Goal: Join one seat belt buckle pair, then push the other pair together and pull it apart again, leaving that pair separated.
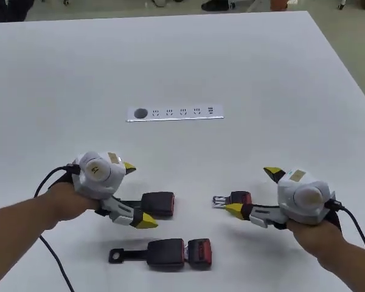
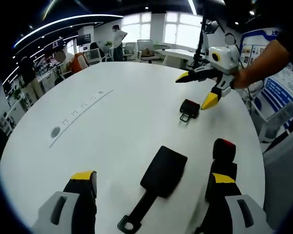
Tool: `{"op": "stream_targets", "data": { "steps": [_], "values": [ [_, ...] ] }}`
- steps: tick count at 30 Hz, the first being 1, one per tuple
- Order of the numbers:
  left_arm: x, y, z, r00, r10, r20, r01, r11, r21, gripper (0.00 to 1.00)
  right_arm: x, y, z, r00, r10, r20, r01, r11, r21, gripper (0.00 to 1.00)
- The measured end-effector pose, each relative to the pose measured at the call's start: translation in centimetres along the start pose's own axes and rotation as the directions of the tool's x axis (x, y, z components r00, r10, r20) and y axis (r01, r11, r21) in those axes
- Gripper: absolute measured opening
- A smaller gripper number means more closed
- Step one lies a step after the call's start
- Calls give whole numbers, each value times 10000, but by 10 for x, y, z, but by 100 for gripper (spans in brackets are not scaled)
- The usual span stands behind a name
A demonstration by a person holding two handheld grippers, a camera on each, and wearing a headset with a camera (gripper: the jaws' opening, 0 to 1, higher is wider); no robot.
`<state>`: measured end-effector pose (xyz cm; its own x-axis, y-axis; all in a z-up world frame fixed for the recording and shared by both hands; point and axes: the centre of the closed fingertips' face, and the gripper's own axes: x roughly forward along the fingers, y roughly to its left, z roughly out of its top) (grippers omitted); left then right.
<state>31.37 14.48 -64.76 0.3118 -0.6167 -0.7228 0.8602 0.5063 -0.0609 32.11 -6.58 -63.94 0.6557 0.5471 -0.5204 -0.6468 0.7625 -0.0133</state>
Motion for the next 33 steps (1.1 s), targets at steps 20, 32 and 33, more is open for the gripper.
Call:
{"op": "stream_targets", "data": {
  "steps": [20, 32, 33],
  "values": [
    [-67, -5, -9, 9698, 1818, 1625, -1484, 9689, -1982, 100, -28, 28, 22, 9920, -1001, 763, 968, 9942, 461, 94],
    [-107, -27, -15, 9440, 2365, 2300, -1772, 9516, -2510, 100, -57, 51, 35, 9853, -1332, 1072, 1275, 9901, 584, 98],
    [-110, -27, -20, 9412, 2419, 2357, -1795, 9494, -2576, 100, -59, 53, 35, 9845, -1358, 1105, 1301, 9898, 579, 98]
  ]
}}
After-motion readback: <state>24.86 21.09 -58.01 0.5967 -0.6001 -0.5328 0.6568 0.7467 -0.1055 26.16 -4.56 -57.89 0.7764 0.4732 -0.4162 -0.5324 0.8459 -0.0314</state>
